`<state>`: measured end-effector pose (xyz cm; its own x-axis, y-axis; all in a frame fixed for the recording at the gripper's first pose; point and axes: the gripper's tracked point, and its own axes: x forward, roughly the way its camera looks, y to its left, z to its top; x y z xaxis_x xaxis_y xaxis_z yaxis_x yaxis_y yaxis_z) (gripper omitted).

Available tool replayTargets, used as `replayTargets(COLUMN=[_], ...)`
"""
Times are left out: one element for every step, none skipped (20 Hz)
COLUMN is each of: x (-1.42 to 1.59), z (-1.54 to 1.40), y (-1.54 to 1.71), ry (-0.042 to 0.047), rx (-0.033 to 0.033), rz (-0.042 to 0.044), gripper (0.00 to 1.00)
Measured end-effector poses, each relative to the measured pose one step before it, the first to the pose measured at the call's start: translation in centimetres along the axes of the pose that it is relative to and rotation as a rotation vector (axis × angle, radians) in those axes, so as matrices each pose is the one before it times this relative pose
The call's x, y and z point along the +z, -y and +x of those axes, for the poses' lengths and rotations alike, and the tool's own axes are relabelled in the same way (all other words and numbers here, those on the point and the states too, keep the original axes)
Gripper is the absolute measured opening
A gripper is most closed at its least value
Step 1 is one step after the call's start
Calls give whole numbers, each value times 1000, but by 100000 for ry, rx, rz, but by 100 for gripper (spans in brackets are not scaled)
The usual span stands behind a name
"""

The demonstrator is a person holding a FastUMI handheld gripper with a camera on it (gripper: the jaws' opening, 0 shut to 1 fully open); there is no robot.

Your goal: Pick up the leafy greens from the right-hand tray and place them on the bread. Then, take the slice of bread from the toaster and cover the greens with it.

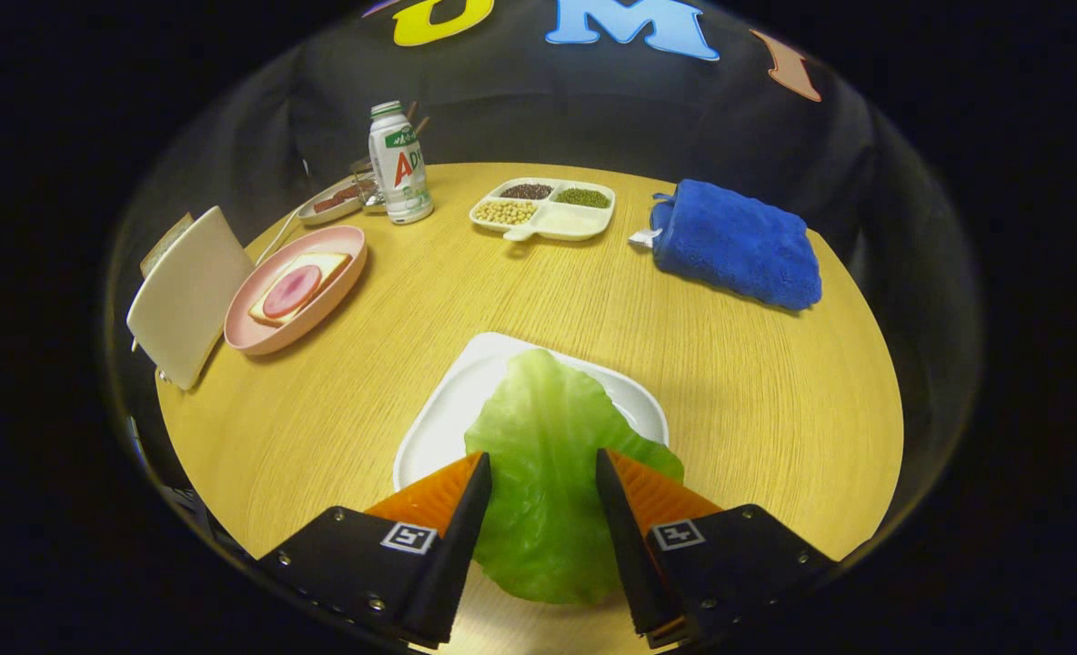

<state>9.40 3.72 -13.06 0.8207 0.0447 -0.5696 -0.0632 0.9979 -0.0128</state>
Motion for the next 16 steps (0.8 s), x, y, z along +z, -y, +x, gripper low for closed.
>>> replayTargets(x=[-234, 39, -67, 511, 850, 1084, 978, 504, 593, 688, 641, 611, 576, 463, 587, 601], z=[411, -155, -217, -730, -735, -823, -725, -796, -734, -377, -308, -283, -95, -134, -87, -42], y=[-46, 1, 130, -11, -298, -413, -677, -705, -461, -471, -249, -241, -319, -442, -462, -684], ry=[-99, 880, 198, 3312, 5009, 5171, 4331, 2775, 1918, 1725, 1685, 1636, 1197, 1289, 1608, 2067], rx=[-907, 381, -293, -284, 664, 206, 1205, 1526, 1192, 1164, 891, 648, 398, 113, -151, -181], rz=[5676, -185, 418, 957, -836, -260, -259, -577, -562, -356, 51, 442, 875, 636, -287, -611], gripper=[39, 8, 8, 8, 8, 8, 8, 8, 8, 8, 8, 8, 8, 8, 8, 8])
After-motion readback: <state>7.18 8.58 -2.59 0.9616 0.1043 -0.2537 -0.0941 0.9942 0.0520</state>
